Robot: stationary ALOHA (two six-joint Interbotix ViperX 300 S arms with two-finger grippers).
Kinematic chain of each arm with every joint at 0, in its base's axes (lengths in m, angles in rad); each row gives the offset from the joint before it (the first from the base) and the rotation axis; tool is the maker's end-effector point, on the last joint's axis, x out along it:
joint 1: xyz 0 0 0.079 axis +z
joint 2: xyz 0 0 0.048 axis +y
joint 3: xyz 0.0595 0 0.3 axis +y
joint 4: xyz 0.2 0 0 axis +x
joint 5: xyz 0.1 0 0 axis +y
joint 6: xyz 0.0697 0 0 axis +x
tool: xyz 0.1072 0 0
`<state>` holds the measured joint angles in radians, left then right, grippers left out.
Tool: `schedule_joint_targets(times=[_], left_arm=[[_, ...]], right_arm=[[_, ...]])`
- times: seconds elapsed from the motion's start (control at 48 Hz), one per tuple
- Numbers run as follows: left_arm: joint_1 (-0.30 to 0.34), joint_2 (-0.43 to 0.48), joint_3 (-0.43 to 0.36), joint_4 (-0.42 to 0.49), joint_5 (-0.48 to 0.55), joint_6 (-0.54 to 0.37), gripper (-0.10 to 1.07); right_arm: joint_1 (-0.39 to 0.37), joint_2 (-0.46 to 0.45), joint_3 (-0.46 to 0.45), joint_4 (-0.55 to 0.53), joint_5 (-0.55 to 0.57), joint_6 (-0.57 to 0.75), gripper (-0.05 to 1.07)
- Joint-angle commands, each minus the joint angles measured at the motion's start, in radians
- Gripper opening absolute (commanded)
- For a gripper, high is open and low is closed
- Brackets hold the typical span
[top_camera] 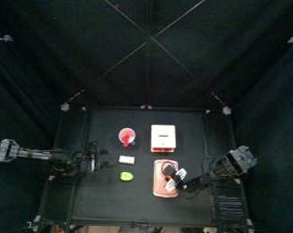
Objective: Grab carrot
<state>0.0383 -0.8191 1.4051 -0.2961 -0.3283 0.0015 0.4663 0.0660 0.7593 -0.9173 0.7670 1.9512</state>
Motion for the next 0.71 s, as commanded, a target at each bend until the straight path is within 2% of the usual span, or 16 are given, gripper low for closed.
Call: schedule_joint_targets(times=[0.0,0.688], left_arm=[[0.002,0.002,-0.015,0.0,-0.006,0.002,0.97],[0.005,0.002,-0.017,0.003,-0.009,0.006,0.97]], right_arm=[[0.002,-0.04,-0.017,-0.003,0.003,-0.002,0.58],[-0.003,-0.029,-0.078,-0.074,-0.029,-0.002,0.58]])
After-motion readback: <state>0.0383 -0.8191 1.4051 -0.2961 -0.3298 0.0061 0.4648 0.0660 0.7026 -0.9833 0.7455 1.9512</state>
